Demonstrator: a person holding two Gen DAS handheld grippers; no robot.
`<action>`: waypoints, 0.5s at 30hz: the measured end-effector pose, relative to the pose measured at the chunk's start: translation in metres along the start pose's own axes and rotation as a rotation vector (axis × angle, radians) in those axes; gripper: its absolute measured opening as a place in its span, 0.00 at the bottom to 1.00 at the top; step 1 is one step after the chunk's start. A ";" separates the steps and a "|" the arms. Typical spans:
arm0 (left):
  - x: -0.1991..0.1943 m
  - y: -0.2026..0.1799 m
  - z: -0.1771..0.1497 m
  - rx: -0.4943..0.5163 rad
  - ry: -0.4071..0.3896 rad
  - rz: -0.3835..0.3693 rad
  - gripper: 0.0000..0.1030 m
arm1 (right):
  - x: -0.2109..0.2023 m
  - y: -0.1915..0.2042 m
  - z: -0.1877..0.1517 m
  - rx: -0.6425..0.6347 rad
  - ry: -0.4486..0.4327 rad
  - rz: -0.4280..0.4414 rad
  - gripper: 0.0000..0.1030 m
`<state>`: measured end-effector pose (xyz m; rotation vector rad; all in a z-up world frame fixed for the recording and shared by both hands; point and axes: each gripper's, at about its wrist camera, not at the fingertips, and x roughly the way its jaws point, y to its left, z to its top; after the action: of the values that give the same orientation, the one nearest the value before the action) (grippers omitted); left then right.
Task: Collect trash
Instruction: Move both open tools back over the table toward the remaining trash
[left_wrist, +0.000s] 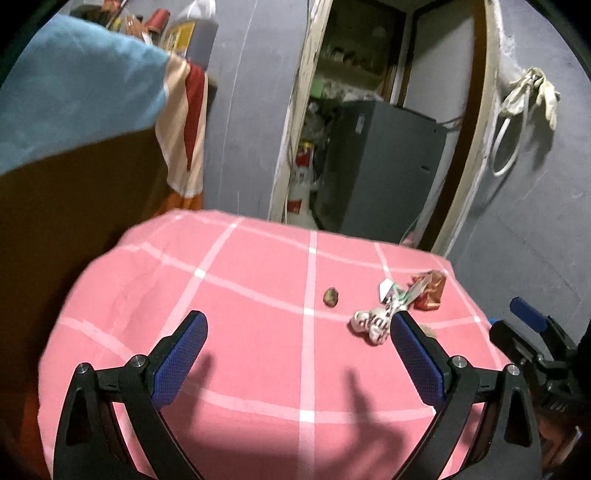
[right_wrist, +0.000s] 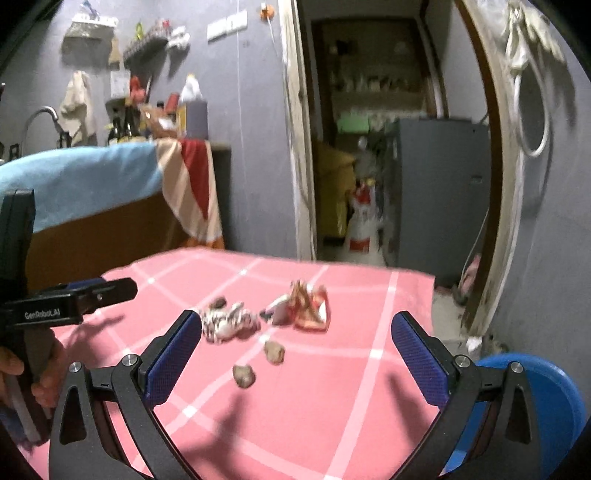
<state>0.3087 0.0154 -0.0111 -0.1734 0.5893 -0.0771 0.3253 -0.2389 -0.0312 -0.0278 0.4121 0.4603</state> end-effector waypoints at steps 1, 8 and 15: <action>0.003 0.000 0.000 -0.003 0.018 0.001 0.94 | 0.002 0.000 -0.001 0.001 0.015 0.005 1.00; 0.018 -0.002 -0.001 -0.007 0.115 -0.019 0.94 | 0.024 0.011 -0.010 -0.022 0.160 0.072 0.81; 0.034 -0.005 0.003 -0.004 0.181 -0.098 0.92 | 0.045 0.019 -0.018 -0.037 0.283 0.125 0.56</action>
<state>0.3382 0.0070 -0.0261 -0.2001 0.7611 -0.1885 0.3466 -0.2052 -0.0640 -0.1040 0.6862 0.5898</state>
